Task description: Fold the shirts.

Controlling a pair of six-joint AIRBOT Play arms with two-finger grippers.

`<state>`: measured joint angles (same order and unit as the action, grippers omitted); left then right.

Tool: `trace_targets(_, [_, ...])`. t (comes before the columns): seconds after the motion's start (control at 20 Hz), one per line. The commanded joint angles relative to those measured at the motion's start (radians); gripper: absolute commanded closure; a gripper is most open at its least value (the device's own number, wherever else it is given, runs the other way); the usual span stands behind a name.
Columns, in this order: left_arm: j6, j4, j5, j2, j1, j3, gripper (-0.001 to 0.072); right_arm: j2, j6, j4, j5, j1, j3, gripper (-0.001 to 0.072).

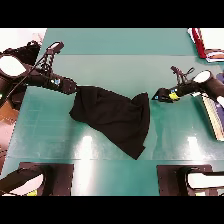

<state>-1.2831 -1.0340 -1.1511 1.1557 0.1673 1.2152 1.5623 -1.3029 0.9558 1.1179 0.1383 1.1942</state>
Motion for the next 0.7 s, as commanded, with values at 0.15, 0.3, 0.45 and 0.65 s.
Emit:
trace_targets(0.15, [0.001,0.0,0.016,-0.001,-0.001,0.001,0.0683,0.214,0.007,-0.046,0.01,0.09,0.214,0.0243])
trace_targets(0.3, [0.001,-0.007,0.014,-0.001,-0.001,0.001,0.0683,0.266,0.007,-0.044,0.016,0.12,0.282,0.0412])
trace_targets(0.45, [-0.021,-0.007,0.01,-0.001,-0.001,0.002,0.0685,0.255,0.034,-0.037,0.024,0.124,0.288,0.0695])
trace_targets(0.65, [-0.066,-0.094,0.014,-0.053,-0.001,0.063,0.0686,0.098,0.041,-0.036,0.024,0.068,0.289,0.0695])
